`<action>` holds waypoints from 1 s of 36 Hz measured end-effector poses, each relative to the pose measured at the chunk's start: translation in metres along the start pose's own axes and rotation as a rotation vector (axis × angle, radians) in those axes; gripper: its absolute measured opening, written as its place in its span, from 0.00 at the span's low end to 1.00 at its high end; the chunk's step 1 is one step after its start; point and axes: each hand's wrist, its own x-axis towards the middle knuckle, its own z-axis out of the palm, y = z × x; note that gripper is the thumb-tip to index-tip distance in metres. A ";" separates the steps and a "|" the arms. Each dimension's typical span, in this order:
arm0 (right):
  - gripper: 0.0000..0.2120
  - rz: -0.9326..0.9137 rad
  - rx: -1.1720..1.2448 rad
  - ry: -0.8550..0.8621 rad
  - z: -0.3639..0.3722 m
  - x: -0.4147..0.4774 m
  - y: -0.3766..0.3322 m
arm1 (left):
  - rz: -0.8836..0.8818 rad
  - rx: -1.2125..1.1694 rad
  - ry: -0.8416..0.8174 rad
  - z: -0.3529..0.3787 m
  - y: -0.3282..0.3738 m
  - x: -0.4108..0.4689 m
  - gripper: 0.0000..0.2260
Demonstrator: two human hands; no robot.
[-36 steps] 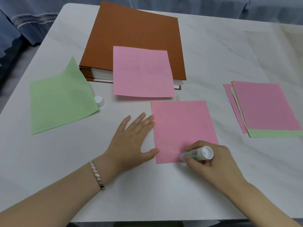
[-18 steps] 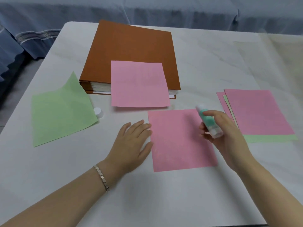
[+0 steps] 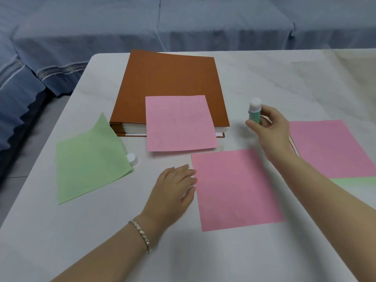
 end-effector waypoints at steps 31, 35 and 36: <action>0.28 0.096 -1.220 -0.181 -0.112 -0.050 0.046 | -0.037 0.067 -0.111 -0.008 0.000 0.008 0.13; 0.17 -0.012 -1.270 -0.129 -0.115 -0.055 0.052 | -0.062 0.056 -0.105 -0.011 0.010 0.017 0.13; 0.13 -0.079 -1.292 -0.109 -0.115 -0.056 0.052 | -0.066 0.051 -0.096 -0.011 0.015 0.021 0.13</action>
